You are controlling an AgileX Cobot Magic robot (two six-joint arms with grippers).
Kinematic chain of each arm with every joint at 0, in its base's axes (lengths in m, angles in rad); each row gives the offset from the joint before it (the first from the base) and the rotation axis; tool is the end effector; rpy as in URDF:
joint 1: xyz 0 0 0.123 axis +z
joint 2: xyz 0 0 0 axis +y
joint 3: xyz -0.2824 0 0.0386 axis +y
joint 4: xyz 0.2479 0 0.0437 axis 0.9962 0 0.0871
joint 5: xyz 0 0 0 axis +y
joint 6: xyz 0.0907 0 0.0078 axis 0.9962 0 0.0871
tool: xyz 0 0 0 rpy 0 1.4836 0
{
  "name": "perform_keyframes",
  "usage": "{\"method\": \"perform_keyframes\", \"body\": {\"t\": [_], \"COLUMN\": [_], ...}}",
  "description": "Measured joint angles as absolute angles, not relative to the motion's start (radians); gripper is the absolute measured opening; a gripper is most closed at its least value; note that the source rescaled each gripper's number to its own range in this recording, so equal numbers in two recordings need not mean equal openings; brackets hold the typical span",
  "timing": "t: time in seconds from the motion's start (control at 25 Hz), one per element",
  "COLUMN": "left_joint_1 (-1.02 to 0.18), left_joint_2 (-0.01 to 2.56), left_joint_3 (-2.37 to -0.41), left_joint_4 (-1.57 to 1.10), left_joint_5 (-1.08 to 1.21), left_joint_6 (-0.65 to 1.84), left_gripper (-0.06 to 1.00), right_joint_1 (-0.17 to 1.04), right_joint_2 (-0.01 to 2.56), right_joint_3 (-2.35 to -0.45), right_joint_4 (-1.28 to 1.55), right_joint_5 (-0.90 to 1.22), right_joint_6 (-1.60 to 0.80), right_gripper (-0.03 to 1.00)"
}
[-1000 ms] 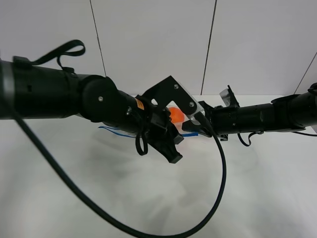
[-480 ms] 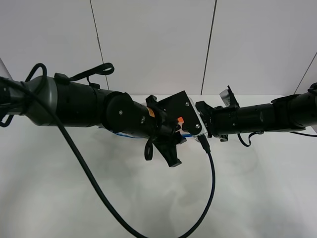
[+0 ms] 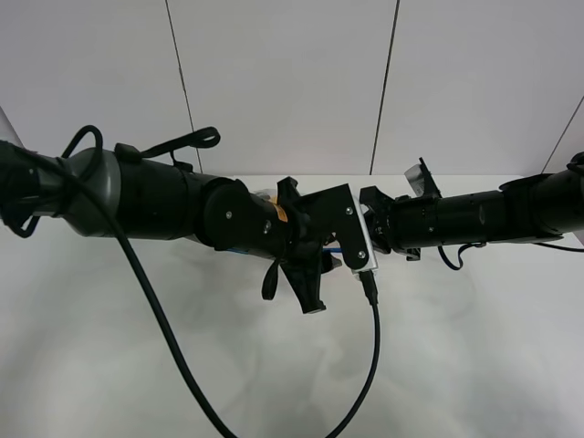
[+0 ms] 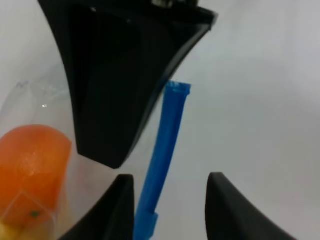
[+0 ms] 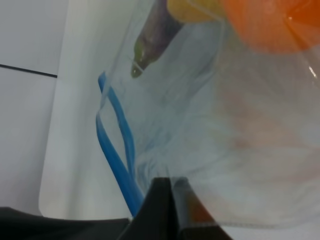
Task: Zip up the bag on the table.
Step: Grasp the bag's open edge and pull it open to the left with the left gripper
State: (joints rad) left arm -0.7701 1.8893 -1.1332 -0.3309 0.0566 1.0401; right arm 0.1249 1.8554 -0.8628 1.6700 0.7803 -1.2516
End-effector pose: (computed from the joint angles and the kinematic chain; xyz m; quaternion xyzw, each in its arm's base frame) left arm 0.2885 -0.2822 0.1805 0.6172 0.6705 -0.0208 0.4111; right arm 0.3228 0.1048 0.1526 0.0037 0.8706 0.4352 0.2293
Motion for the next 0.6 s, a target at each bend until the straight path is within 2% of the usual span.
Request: {"method": "perform_keyframes", "body": {"t": [0.32, 0.6], "left_joint_1": [-0.7, -0.699], "left_joint_2": [1.918, 1.918], "left_joint_3": [-1.133, -1.133], "left_joint_4": [-0.331, -0.331], "left_joint_5": [0.039, 0.037], "left_joint_6": [1.043, 1.046], "left_gripper": [1.0, 1.0], "right_joint_1": [0.125, 0.125], "right_joint_2": [1.855, 1.855], "right_joint_3": [-0.863, -0.863], "right_joint_4": [1.667, 1.688], "right_joint_5": [0.771, 0.765], "right_joint_6": [-1.252, -1.248], "right_gripper": [0.0, 0.0]}}
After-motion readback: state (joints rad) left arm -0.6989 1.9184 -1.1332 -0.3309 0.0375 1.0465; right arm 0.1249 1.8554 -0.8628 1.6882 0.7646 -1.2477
